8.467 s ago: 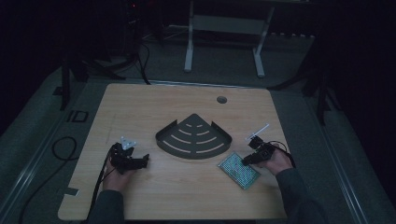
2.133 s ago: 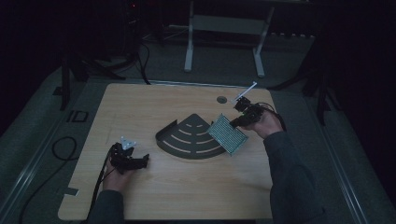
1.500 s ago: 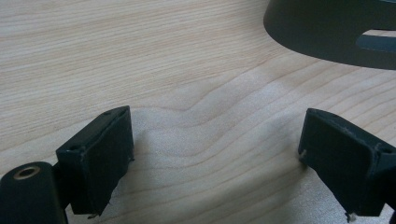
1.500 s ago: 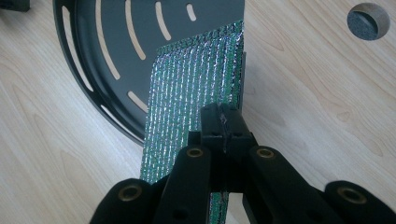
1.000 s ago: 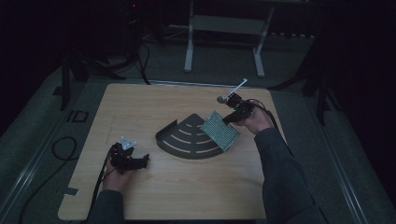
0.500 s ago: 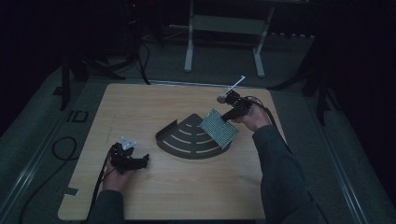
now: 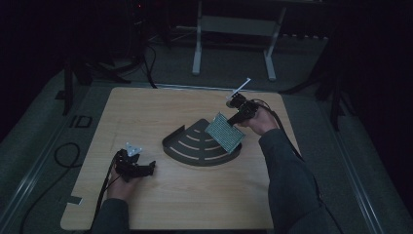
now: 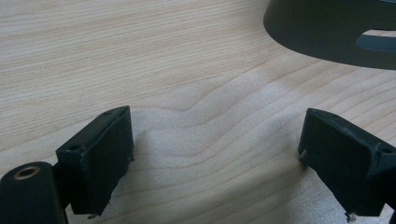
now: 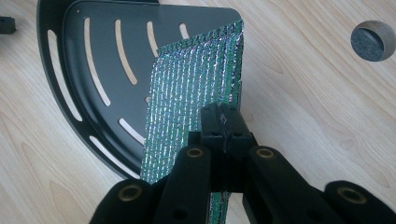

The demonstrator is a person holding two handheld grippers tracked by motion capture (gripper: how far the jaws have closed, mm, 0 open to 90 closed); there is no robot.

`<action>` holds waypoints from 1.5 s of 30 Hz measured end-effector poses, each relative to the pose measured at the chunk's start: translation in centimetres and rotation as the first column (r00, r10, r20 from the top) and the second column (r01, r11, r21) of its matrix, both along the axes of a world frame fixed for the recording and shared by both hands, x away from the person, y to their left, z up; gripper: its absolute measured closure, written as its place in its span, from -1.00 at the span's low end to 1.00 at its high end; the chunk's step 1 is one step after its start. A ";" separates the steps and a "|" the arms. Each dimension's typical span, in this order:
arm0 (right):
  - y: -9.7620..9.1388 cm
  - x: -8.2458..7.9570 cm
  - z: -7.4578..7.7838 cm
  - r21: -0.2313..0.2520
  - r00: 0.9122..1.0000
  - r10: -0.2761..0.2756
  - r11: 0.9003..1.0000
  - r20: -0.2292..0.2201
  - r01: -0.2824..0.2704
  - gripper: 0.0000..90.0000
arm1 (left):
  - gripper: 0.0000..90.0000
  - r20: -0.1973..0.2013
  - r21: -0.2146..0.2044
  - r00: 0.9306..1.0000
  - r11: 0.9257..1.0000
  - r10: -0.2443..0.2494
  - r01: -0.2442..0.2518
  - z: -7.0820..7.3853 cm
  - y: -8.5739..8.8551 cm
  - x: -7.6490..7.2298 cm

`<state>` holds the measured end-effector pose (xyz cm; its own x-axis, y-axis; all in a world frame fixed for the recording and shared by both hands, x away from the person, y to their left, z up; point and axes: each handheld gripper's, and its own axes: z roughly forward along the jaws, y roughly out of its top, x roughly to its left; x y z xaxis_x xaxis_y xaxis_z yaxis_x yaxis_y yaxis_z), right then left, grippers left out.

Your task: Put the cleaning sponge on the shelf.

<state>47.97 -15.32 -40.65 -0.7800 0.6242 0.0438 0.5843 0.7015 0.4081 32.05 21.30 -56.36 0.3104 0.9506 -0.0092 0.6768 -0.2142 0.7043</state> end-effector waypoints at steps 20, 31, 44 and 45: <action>1.2 0.5 -1.6 -0.023 1.000 0.016 1.000 0.008 -0.016 1.00 | -0.77 -0.001 0.001 1.000 1.000 -0.001 0.001 0.0 0.0 0.0; 1.6 0.5 -2.1 -0.035 1.000 0.025 0.999 0.014 -0.024 0.99 | -0.77 -0.001 0.001 1.000 1.000 -0.001 0.001 0.0 0.0 0.0; 2.0 0.4 -2.6 -0.046 0.999 0.035 0.998 0.012 -0.034 1.00 | -0.77 -0.001 0.001 1.000 1.000 -0.001 0.001 0.0 0.0 0.0; 2.0 0.5 -2.7 -0.047 0.999 0.037 0.998 0.012 -0.036 0.99 | -0.77 -0.001 0.001 1.000 1.000 -0.001 0.001 0.0 0.0 0.0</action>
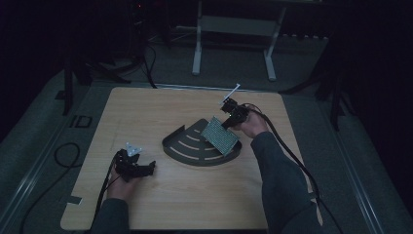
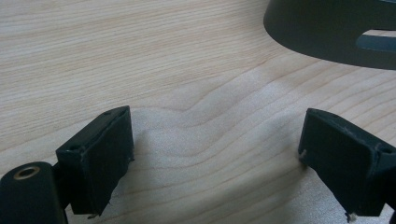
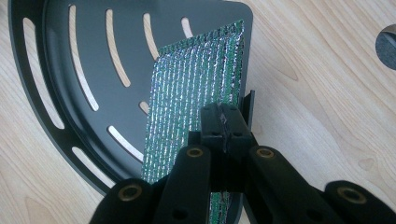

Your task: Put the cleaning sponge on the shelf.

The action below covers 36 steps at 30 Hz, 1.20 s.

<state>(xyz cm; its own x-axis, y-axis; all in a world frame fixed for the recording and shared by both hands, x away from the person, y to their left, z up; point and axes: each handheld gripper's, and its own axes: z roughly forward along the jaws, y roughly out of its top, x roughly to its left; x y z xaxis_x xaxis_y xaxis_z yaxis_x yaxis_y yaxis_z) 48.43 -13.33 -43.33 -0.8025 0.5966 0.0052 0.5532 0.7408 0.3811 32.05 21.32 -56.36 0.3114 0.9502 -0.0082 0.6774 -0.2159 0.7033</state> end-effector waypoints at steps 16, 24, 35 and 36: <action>0.4 -0.1 -0.7 -0.025 1.000 0.001 1.000 -0.006 -0.001 0.99 | -0.77 0.000 0.000 1.000 1.000 0.000 0.000 0.0 0.0 0.0; 0.6 -0.1 -1.3 -0.044 1.000 0.005 0.999 -0.010 -0.006 0.99 | -0.77 0.000 0.000 1.000 1.000 0.000 0.000 0.0 0.0 0.0; 0.2 0.0 -2.3 -0.084 1.000 -0.005 0.996 -0.008 0.004 0.98 | -0.77 0.000 0.000 1.000 1.000 0.000 0.000 0.0 0.0 0.0; 0.2 0.0 -2.4 -0.089 1.000 -0.004 0.996 -0.005 0.003 0.98 | -0.77 0.000 0.001 1.000 1.000 0.000 0.000 0.0 0.0 0.0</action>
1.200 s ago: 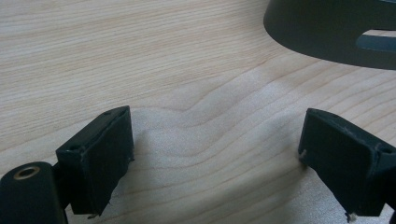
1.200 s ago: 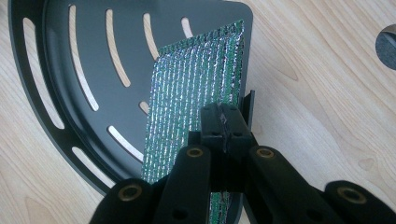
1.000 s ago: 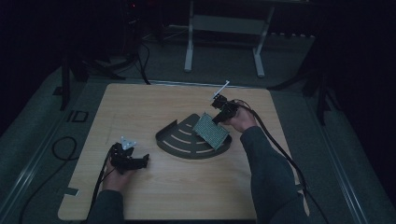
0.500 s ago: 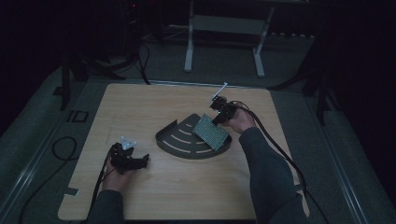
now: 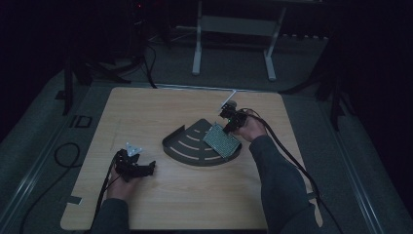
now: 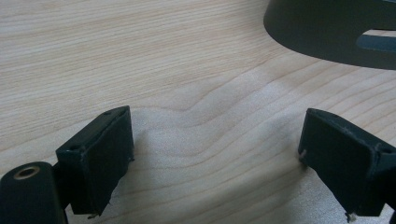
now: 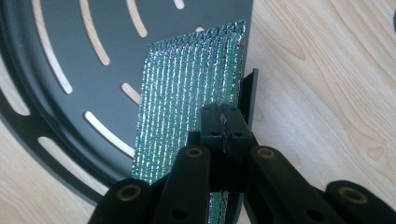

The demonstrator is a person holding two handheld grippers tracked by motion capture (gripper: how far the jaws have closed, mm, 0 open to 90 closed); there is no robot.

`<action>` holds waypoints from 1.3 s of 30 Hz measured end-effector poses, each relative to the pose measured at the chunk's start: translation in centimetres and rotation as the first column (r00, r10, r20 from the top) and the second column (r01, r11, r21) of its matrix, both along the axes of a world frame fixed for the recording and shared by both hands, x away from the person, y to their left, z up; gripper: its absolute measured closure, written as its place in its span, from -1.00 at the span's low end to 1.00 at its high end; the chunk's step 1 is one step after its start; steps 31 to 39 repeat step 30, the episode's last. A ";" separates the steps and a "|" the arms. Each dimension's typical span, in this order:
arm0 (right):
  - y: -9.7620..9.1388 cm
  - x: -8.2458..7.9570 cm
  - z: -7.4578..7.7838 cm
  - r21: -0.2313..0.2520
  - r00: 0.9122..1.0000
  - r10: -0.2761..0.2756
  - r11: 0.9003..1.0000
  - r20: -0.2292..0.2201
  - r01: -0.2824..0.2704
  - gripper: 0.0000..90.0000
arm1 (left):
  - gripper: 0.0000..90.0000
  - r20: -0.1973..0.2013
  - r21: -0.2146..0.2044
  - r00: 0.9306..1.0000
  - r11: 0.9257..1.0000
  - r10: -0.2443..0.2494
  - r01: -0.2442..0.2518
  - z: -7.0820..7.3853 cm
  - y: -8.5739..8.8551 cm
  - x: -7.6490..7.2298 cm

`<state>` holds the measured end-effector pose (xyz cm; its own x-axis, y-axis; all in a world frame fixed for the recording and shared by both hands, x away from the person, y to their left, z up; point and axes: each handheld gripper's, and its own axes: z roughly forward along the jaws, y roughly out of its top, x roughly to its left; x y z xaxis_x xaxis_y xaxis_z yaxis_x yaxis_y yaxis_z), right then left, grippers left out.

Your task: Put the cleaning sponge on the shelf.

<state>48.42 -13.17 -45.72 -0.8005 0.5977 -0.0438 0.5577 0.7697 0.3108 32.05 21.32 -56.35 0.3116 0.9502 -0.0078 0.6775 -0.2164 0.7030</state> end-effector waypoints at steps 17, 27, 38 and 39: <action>0.1 -0.1 -0.5 -0.023 1.000 -0.002 1.000 0.012 0.002 0.87 | -0.77 0.000 0.000 1.000 1.000 0.000 0.000 0.0 0.0 0.0; -1.4 -1.0 0.4 0.047 0.997 -0.059 0.997 0.056 0.056 0.31 | -0.77 0.000 0.000 1.000 1.000 0.000 0.000 0.0 0.0 0.0; -2.6 -1.3 0.6 0.079 0.994 -0.084 0.994 0.066 0.079 0.20 | -0.77 0.000 -0.001 1.000 1.000 0.000 0.000 0.0 0.0 0.0; -2.6 -1.3 0.6 0.079 0.994 -0.084 0.994 0.066 0.079 0.20 | -0.77 0.000 -0.001 1.000 1.000 0.000 0.000 0.0 0.0 0.0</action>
